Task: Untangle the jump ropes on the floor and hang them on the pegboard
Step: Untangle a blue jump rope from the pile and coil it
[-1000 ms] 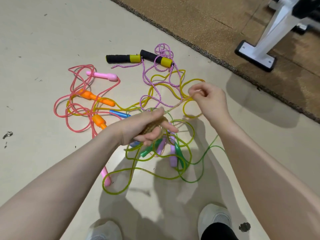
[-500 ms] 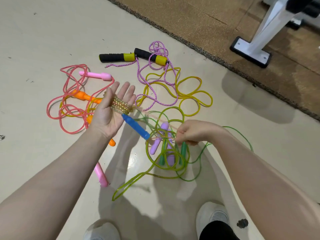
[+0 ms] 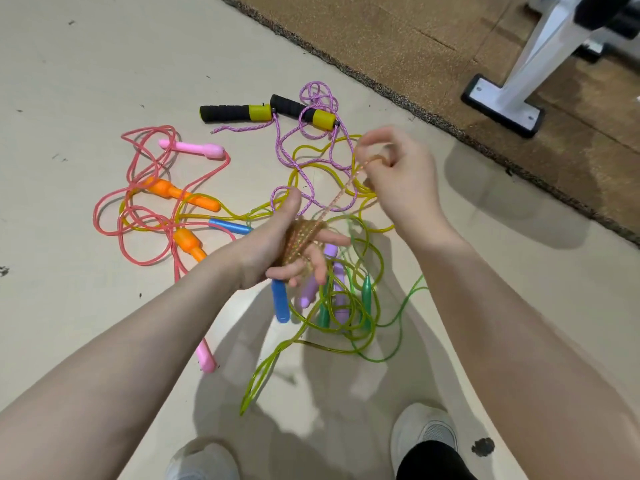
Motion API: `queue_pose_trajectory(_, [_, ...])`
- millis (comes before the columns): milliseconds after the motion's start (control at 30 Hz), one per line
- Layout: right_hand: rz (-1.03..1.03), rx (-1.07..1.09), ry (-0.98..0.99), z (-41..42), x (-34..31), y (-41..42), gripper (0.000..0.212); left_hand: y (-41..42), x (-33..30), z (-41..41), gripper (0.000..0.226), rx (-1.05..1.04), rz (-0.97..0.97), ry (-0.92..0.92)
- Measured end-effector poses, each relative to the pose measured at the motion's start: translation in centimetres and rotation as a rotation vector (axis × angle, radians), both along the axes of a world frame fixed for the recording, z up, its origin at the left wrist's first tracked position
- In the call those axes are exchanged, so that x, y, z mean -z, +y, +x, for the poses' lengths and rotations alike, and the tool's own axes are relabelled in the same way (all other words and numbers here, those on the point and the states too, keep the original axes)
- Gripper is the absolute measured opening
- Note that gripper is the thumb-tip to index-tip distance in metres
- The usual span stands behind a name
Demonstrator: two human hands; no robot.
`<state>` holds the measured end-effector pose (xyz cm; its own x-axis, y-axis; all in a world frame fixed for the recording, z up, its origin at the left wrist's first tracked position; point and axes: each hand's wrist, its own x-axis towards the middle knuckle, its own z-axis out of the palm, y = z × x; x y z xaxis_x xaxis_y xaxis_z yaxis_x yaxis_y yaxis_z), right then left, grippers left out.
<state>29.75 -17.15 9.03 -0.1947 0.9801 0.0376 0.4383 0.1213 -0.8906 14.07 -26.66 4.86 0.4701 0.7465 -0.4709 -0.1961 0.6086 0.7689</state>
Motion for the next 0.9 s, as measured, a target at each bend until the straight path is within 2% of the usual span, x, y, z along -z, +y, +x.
queue_pose_trajectory(33, [-0.189,0.108,0.246,0.1,0.1,0.1,0.004,0.1,-0.1,-0.1,0.089,0.101,0.001,-0.134])
queue_pose_trajectory(67, [-0.419,0.173,0.449,0.2,0.3,0.3,0.019,0.0,0.1,-0.2,0.08,0.202,0.02,-0.28])
queue_pose_trajectory(100, [-0.616,0.181,0.525,0.6,0.7,0.3,0.036,-0.1,0.3,-0.2,0.068,0.295,0.051,-0.454])
queue_pose_trajectory(167, [-0.803,0.132,0.41,1.7,2.3,-0.1,0.059,-0.2,0.9,-0.3,0.047,0.32,0.069,-0.781])
queue_pose_trajectory(200, [-0.834,0.091,0.313,2.2,3.4,-0.6,0.059,-0.2,1.0,-0.6,0.044,0.241,0.02,-0.887])
queue_pose_trajectory(267, [-0.772,-0.048,0.031,3.3,5.2,-1.7,0.04,-0.1,1.5,-1.6,0.043,0.036,-0.041,-1.049])
queue_pose_trajectory(333, [-0.691,-0.308,-0.245,3.9,6.0,-2.4,0.019,0.3,1.9,-2.8,0.045,-0.194,0.002,-1.084])
queue_pose_trajectory(400, [-0.781,-0.633,-0.433,3.5,5.1,-3.0,0.011,0.8,2.0,-3.8,0.052,-0.526,0.019,-0.954])
queue_pose_trajectory(467, [-0.918,-0.89,-0.636,2.2,3.1,-3.6,0.015,1.0,2.2,-4.7,0.061,-0.88,0.006,-0.648])
queue_pose_trajectory(533, [-1.004,-1.008,-0.674,0.9,0.9,-4.0,0.024,1.1,3.0,-5.2,0.042,-1.114,-0.081,-0.355])
queue_pose_trajectory(567, [-0.989,-1.033,-0.615,0.4,0.0,-4.0,0.028,0.9,3.3,-5.2,0.037,-1.139,-0.128,-0.217])
queue_pose_trajectory(633, [-0.834,-1.027,-0.422,-0.2,-1.1,-3.6,0.031,0.0,3.9,-4.9,0.042,-1.045,-0.189,0.015])
queue_pose_trajectory(667, [-0.708,-0.97,-0.31,-0.4,-1.2,-3.2,0.025,-0.5,4.0,-4.3,0.045,-0.941,-0.183,0.078])
queue_pose_trajectory(733, [-0.415,-0.704,-0.129,-0.7,-0.9,-2.2,0.009,-1.6,3.4,-2.5,0.043,-0.646,-0.127,0.175])
queue_pose_trajectory(800, [-0.205,-0.408,-0.019,-0.4,0.4,-1.3,0.006,-2.1,2.3,-0.6,0.048,-0.315,-0.088,0.266])
queue_pose_trajectory(833, [-0.159,-0.309,0.015,0.0,1.2,-1.0,0.007,-2.1,1.7,0.1,0.057,-0.166,-0.086,0.243])
queue_pose_trajectory(900, [-0.145,-0.179,-0.003,0.8,2.9,-0.7,0.009,-1.9,0.4,1.0,0.079,0.066,-0.109,0.067])
